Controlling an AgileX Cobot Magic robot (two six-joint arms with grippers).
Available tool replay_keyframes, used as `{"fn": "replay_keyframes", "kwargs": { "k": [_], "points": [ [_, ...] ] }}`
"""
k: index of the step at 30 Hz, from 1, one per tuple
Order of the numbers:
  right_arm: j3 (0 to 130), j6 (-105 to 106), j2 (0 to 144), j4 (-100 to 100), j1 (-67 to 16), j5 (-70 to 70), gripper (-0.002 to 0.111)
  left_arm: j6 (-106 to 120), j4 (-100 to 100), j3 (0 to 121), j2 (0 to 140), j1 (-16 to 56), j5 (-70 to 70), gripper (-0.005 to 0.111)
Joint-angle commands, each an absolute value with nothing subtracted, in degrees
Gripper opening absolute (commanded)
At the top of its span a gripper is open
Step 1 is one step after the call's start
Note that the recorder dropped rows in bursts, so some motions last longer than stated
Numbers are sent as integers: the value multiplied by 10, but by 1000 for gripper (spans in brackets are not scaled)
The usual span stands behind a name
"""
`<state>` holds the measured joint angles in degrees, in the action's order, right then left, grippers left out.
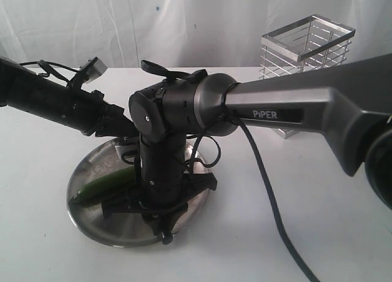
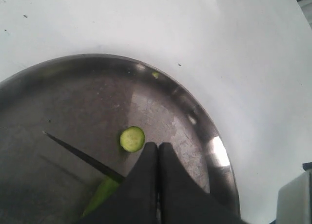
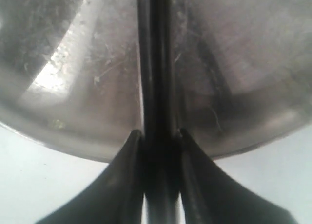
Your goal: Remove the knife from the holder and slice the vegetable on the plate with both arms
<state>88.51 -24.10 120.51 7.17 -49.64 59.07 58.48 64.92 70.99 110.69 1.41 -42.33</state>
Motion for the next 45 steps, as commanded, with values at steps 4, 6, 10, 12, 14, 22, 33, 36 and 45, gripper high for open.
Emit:
{"fn": "replay_keyframes", "kwargs": {
  "k": [4, 6, 10, 12, 14, 22, 33, 36, 45],
  "points": [
    [884, -245, 1208, 78, -498, 586, 0, 588, 660, 706, 1104, 14, -436, 0],
    [884, -245, 1208, 81, -498, 586, 0, 588, 660, 706, 1104, 14, -438, 0],
    [884, -245, 1208, 81, -498, 589, 0, 588, 660, 706, 1106, 14, -445, 0],
    [884, -245, 1208, 81, -498, 590, 0, 587, 660, 706, 1114, 14, -446, 0],
    [884, -245, 1208, 81, -498, 590, 0, 587, 669, 706, 1127, 14, -450, 0],
    [884, -245, 1208, 80, -498, 590, 0, 587, 678, 706, 1167, 14, -442, 0],
    [884, -240, 1208, 78, -498, 597, 0, 533, 629, 703, 1236, 14, -418, 0],
    [884, -221, 1208, 80, -498, 608, 0, 533, 629, 697, 1236, 14, -408, 0],
    [884, -164, 1209, 95, -498, 667, 0, 533, 641, 686, 1236, 14, -401, 0]
  ]
}}
